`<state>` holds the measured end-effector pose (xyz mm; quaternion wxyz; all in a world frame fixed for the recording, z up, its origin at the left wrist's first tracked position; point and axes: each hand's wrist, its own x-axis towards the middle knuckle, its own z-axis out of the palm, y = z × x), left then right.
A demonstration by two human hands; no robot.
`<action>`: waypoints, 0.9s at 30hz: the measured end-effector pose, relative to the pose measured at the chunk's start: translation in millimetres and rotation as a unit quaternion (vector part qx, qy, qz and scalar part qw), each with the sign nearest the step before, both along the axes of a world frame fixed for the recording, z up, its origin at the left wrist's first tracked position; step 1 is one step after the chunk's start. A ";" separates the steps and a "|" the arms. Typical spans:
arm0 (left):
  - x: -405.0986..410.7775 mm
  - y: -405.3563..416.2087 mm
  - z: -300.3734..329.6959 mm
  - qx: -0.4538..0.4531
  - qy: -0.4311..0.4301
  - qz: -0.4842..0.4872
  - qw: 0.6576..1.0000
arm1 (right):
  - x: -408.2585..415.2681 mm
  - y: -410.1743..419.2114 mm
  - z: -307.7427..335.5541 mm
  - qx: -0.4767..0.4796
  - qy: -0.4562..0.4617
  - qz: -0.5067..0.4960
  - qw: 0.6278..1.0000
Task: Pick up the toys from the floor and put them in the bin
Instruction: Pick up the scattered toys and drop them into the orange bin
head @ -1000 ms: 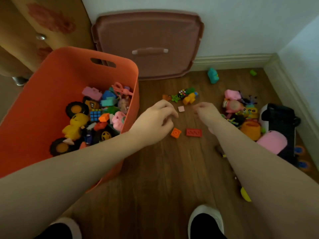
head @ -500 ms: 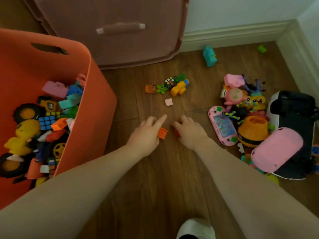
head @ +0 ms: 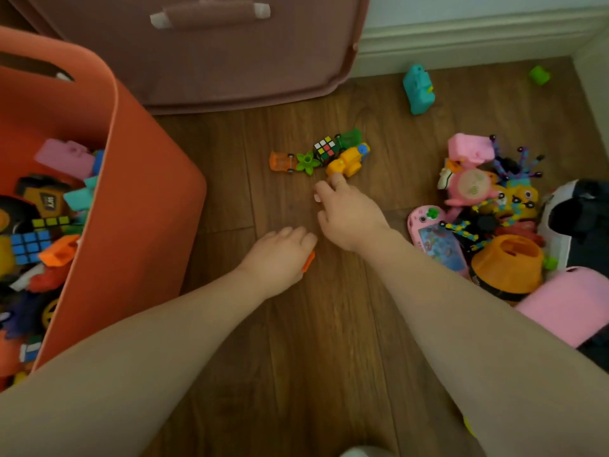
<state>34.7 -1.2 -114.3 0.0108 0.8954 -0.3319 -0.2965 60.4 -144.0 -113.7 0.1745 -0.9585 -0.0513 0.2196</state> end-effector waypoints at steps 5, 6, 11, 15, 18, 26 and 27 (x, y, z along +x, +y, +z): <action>37.9 2.1 13.0 -0.032 -0.017 0.165 0.986 | 6.7 9.7 -10.9 -0.059 0.007 0.036 0.998; 47.8 1.1 13.3 -0.040 -0.045 0.176 0.983 | 7.6 10.2 -13.3 -0.076 0.004 0.040 0.996; 90.4 -9.3 5.5 -0.034 -0.168 0.199 0.965 | 8.4 8.7 -14.2 -0.105 0.009 0.037 0.994; 104.2 -18.7 -4.6 -0.012 -0.168 0.164 0.972 | 12.4 6.5 -3.3 -0.041 -0.011 -0.049 0.998; 103.5 -24.6 -12.3 0.016 -0.127 0.138 0.982 | 22.3 1.5 13.5 0.021 -0.117 -0.134 0.984; 92.6 -23.1 -12.6 0.018 -0.085 0.098 0.991 | 53.2 -32.9 13.0 -0.058 0.007 -0.202 0.978; 89.8 -22.5 -12.4 0.019 -0.076 0.097 0.992 | 53.8 -35.2 12.3 -0.059 0.020 -0.200 0.978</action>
